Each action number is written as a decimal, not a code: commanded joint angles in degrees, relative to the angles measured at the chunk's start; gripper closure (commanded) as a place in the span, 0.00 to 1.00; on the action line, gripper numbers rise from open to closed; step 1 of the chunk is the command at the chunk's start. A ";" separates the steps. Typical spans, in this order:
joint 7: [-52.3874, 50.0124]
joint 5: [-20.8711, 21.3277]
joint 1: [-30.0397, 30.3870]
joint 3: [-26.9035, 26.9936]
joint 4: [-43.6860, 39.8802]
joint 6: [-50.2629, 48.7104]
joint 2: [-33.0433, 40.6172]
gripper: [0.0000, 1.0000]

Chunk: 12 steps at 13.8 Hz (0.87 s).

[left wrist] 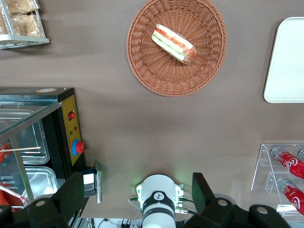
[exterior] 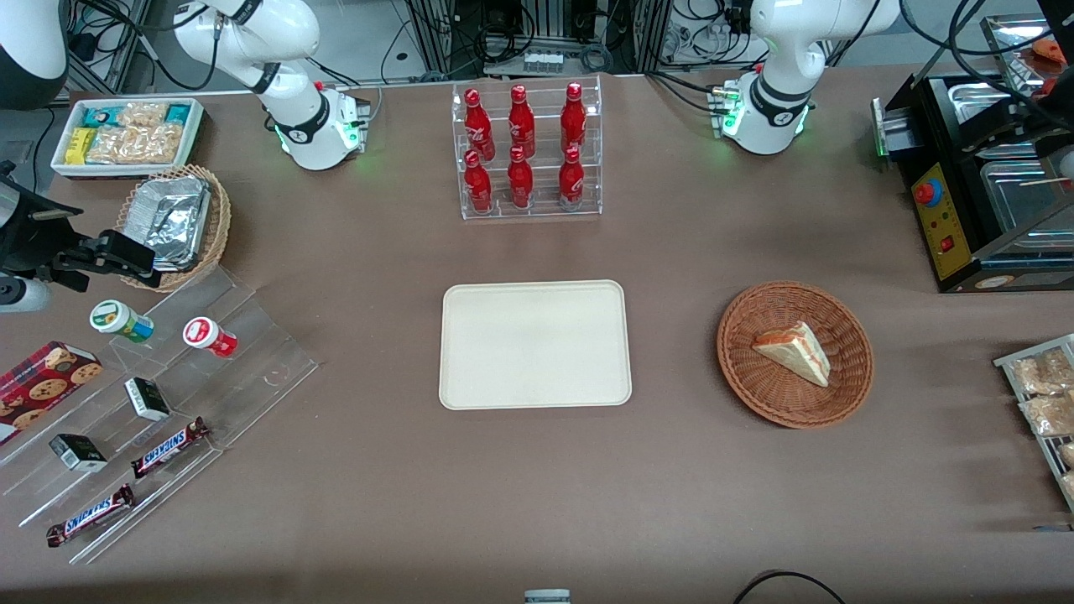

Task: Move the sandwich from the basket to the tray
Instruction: 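Move the left gripper over the wicker basket and lower onto the sandwich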

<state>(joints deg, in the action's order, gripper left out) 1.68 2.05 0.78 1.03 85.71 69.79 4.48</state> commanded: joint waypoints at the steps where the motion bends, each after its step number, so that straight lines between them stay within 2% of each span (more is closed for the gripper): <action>1: 0.86 0.14 -1.04 0.82 0.51 0.69 0.00 0.00; 7: -2.71 0.50 -0.87 0.82 1.21 5.95 -7.54 0.00; 10: -17.36 0.76 -1.57 0.21 10.66 16.56 -7.48 0.00; 12: -32.88 1.03 -3.06 -1.20 18.75 26.39 -7.38 0.00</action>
<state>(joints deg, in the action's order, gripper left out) -19.17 2.16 -0.21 0.57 96.58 88.92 -4.84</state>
